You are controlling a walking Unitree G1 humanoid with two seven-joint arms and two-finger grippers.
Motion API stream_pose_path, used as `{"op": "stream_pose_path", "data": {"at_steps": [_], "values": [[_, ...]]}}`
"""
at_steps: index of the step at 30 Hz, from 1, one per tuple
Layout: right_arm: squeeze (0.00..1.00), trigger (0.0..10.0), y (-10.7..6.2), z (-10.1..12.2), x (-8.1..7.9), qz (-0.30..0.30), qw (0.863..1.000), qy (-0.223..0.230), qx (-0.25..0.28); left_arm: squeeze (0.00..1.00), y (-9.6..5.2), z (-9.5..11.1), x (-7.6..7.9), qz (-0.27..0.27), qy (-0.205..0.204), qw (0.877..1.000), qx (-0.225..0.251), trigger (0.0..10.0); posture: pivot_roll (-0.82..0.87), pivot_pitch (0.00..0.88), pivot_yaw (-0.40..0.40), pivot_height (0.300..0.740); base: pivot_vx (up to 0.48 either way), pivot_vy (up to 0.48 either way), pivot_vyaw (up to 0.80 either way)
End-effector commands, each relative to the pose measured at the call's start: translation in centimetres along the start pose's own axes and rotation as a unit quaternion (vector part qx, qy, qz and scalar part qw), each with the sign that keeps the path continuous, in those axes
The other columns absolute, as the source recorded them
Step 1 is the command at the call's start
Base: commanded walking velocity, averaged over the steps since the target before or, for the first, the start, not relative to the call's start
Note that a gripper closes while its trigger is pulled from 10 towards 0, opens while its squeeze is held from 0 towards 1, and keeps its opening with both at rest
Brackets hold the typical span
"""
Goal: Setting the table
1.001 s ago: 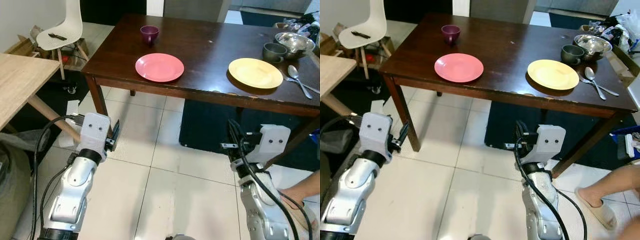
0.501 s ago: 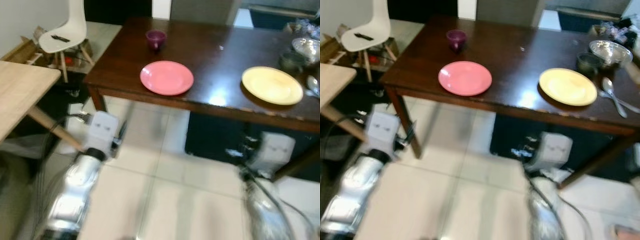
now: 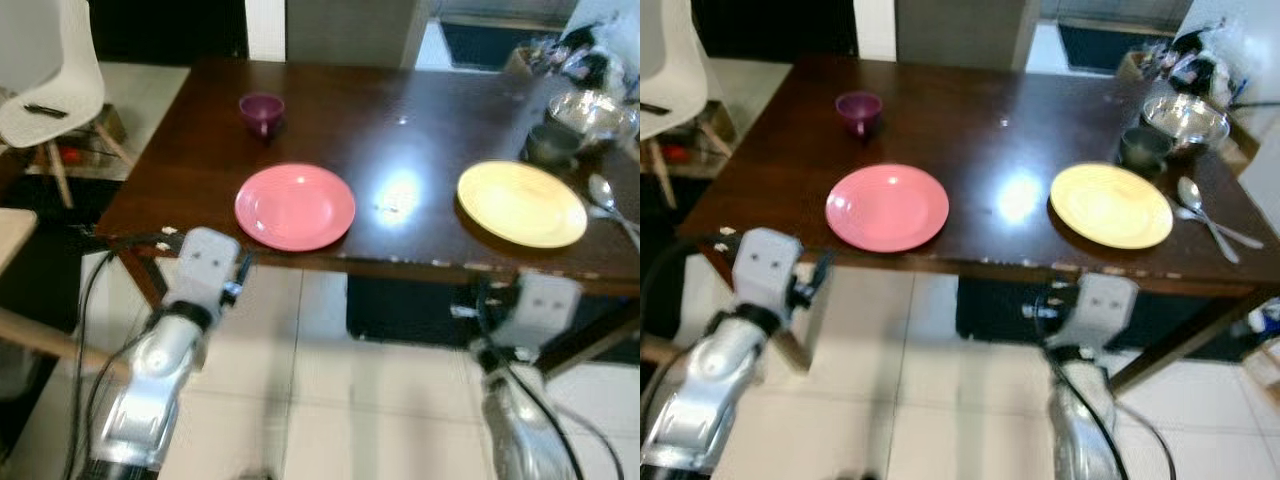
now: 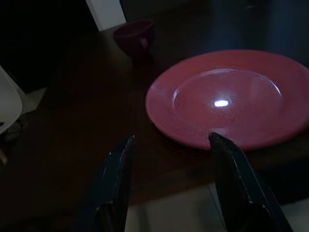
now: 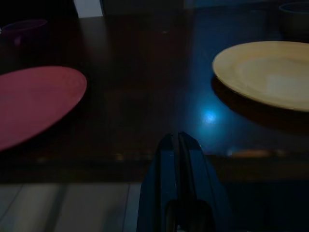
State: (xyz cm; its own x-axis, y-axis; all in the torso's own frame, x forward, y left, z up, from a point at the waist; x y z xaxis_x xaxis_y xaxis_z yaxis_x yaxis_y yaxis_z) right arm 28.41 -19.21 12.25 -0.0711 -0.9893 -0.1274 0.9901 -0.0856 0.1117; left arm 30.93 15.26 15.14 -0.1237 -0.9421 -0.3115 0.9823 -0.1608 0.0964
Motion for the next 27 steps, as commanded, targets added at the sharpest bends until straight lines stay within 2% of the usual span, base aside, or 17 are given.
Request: {"op": "stream_pose_path", "data": {"at_steps": [1,6,7,10,14,19,23,25,26,27], "values": [[0.00,10.0,-0.2,-0.3,0.5,0.000,1.000,-0.001,-0.009,0.00,-0.1,-0.3,0.6,-0.008,0.001,1.000,-0.006,10.0,-0.12,0.050,0.054,0.740,0.382,0.000,0.00],[0.00,10.0,-0.2,-0.1,-1.0,0.058,0.998,0.013,-0.014,0.00,-0.1,-0.2,0.5,-0.006,0.002,1.000,-0.006,10.0,-0.12,0.049,0.054,0.740,0.358,0.000,0.00],[0.00,10.0,-0.1,0.2,-1.8,0.084,0.996,0.015,-0.012,0.00,-0.1,-0.2,0.4,-0.004,0.002,1.000,-0.005,10.0,-0.12,0.049,0.054,0.740,0.319,0.000,0.00],[0.00,10.0,0.1,0.4,-2.4,0.100,0.995,0.017,-0.009,0.00,0.0,-0.1,0.4,-0.003,-0.001,1.000,-0.005,10.0,-0.12,0.046,0.052,0.740,0.253,0.000,0.00],[0.00,10.0,0.2,0.5,-2.5,0.106,0.994,0.018,-0.009,0.00,0.1,-0.1,0.6,-0.009,-0.005,1.000,-0.004,10.0,-0.12,0.043,0.050,0.740,0.060,0.000,0.00],[0.00,10.0,0.5,0.8,-1.9,0.097,0.995,0.012,-0.005,0.00,0.3,0.4,2.5,-0.074,-0.037,0.997,0.001,10.0,-0.12,0.040,0.050,0.740,0.000,0.000,0.00],[0.00,10.0,0.4,0.9,-1.6,0.092,0.996,0.008,-0.005,0.00,0.8,1.1,3.5,-0.101,-0.052,0.993,0.015,10.0,-0.13,0.031,0.050,0.740,0.000,0.000,0.00],[0.00,10.0,0.4,0.9,-1.3,0.087,0.996,0.002,-0.002,0.00,1.0,1.8,3.9,-0.117,-0.078,0.990,0.028,10.0,-0.13,0.031,0.051,0.740,0.000,0.000,0.00],[0.00,10.0,0.4,0.9,-1.3,0.087,0.996,0.002,-0.002,0.00,1.0,1.8,3.9,-0.117,-0.078,0.990,0.028,10.0,-0.13,0.031,0.051,0.740,0.000,0.000,0.00],[0.00,10.0,0.3,0.7,-1.1,0.088,0.996,0.000,-0.004,0.00,1.4,1.5,4.3,-0.129,-0.105,0.986,0.020,10.0,-0.13,0.031,0.051,0.740,0.000,0.000,0.00]]}}
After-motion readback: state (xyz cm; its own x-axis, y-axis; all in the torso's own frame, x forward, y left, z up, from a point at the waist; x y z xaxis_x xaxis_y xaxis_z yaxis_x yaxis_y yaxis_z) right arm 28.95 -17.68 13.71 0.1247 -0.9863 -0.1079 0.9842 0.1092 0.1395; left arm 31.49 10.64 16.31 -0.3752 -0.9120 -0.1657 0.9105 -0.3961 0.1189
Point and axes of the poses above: a point about 5 cm out from each wrist's last joint towards the gripper, its own y axis pointing out of the wrist towards the gripper, its own z axis along the axis of the wrist's last joint, x = y × z, the point moved 2 cm from there along y, pointing out of the wrist towards the gripper, and after that the axes turned 2 degrees about y, right-handed, at the moved point
